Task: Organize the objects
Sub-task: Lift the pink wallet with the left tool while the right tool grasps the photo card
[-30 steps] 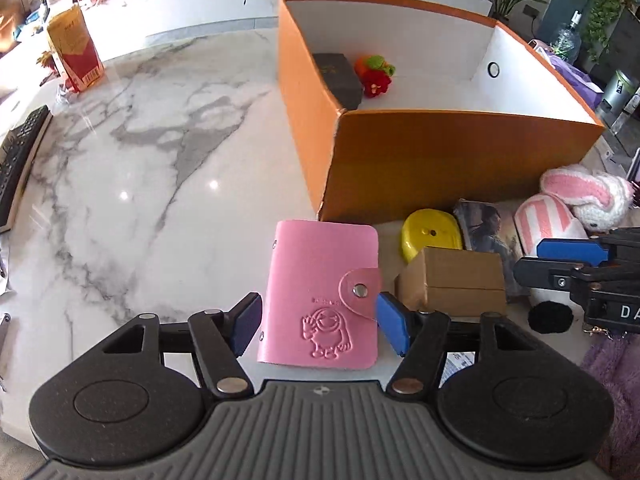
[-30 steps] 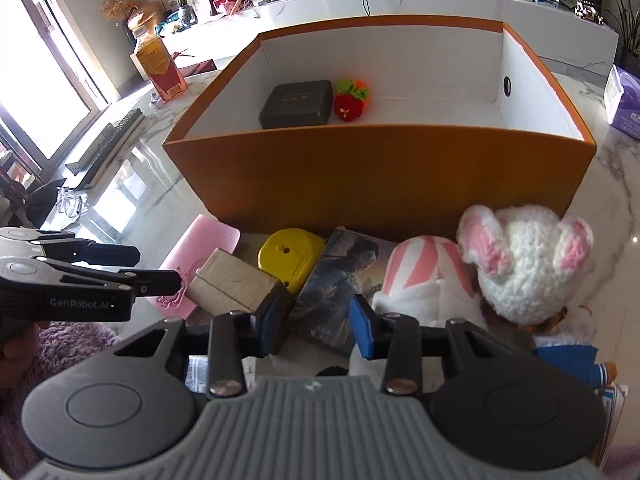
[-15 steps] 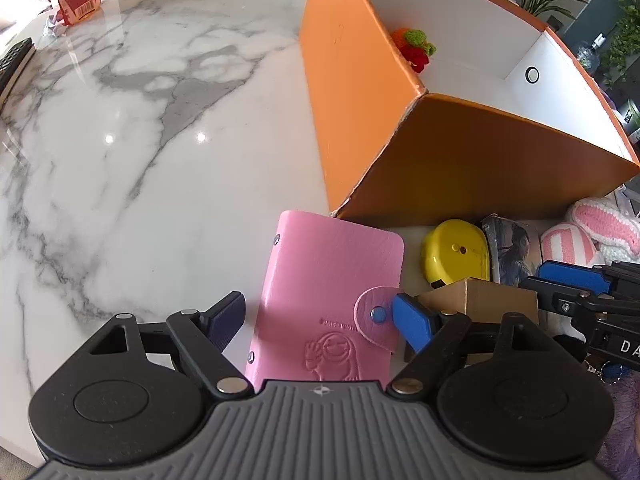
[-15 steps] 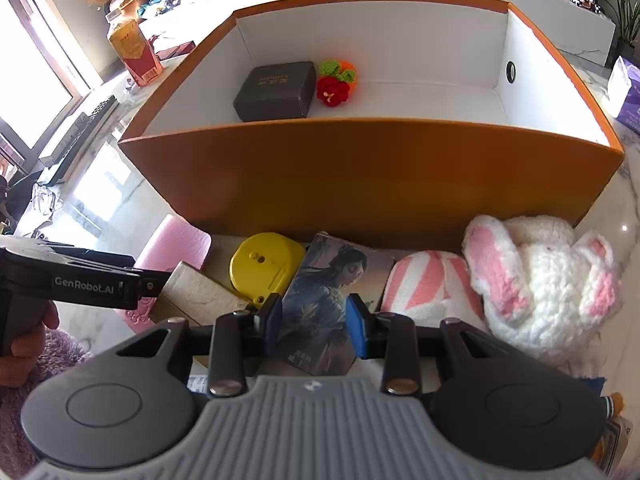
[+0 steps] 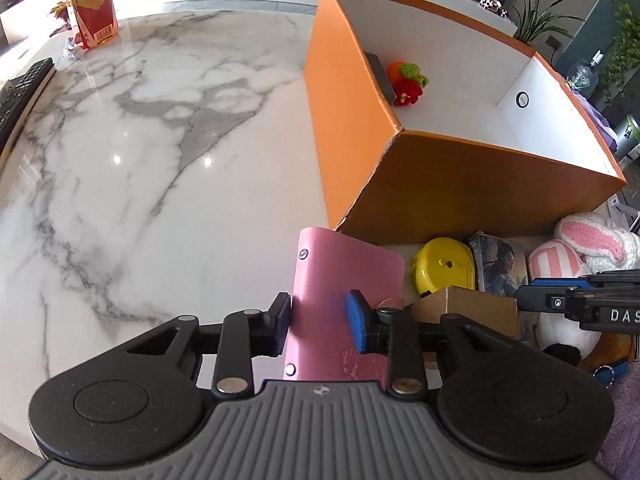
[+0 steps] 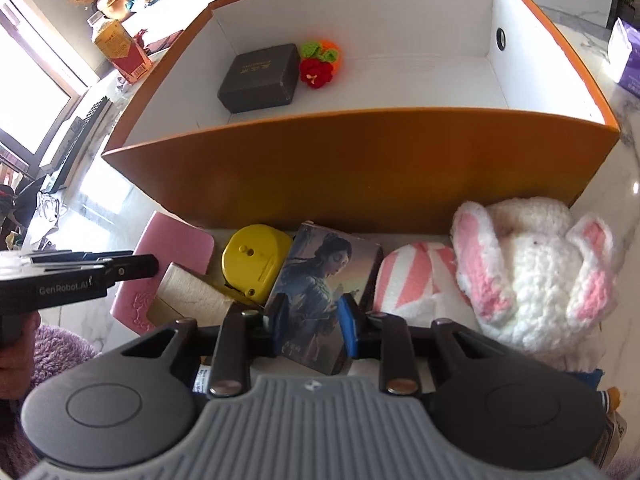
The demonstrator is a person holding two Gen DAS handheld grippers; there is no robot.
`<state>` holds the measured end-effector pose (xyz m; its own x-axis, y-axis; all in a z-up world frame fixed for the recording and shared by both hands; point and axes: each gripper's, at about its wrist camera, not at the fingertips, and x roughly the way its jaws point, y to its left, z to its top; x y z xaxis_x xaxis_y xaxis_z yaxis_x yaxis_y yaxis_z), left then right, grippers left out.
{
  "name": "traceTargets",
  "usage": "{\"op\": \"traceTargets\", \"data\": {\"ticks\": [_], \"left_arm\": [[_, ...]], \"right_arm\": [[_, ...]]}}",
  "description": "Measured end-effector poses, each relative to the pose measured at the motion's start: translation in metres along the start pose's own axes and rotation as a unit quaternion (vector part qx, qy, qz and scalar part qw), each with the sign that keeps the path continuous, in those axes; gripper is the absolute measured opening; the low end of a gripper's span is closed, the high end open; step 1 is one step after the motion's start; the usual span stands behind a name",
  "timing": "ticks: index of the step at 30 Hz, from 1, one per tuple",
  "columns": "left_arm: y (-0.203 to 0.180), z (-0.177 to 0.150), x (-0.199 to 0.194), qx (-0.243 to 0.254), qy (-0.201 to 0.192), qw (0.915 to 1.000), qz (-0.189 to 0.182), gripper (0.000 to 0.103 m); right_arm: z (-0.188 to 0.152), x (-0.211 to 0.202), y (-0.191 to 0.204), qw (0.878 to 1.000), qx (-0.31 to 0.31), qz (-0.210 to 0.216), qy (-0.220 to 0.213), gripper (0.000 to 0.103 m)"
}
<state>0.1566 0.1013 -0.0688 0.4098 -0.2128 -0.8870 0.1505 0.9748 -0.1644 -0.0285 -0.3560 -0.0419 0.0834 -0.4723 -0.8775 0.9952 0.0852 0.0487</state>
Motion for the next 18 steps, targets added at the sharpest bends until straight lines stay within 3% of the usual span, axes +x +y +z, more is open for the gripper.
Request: {"op": "traceTargets", "data": {"ticks": [2,4,6,9,12,18], "left_arm": [[-0.004,-0.001,-0.010,0.001,-0.016,0.9999,-0.003,0.025],[-0.005,-0.001,-0.017,0.002,-0.026,0.9996,-0.010,0.021],[-0.009,-0.001,-0.021,0.007,-0.030,0.9995,-0.004,0.019],[-0.012,-0.004,-0.025,0.018,-0.033,0.9993,0.008,0.019],[-0.009,-0.005,-0.027,0.007,-0.034,0.9994,-0.003,0.018],[-0.007,-0.007,-0.030,0.001,-0.032,0.9994,-0.010,0.017]], "right_arm": [[0.005,0.001,-0.002,1.000,0.016,-0.003,0.016,0.032],[0.010,0.003,-0.002,0.999,0.028,-0.005,0.028,0.040],[0.016,0.008,0.002,0.999,0.033,-0.011,0.038,0.056],[0.025,0.015,0.009,0.997,0.046,-0.030,0.045,0.071],[0.032,0.025,0.017,0.996,0.046,-0.048,0.052,0.078],[0.037,0.037,0.025,0.994,0.040,-0.089,0.053,0.082]]}}
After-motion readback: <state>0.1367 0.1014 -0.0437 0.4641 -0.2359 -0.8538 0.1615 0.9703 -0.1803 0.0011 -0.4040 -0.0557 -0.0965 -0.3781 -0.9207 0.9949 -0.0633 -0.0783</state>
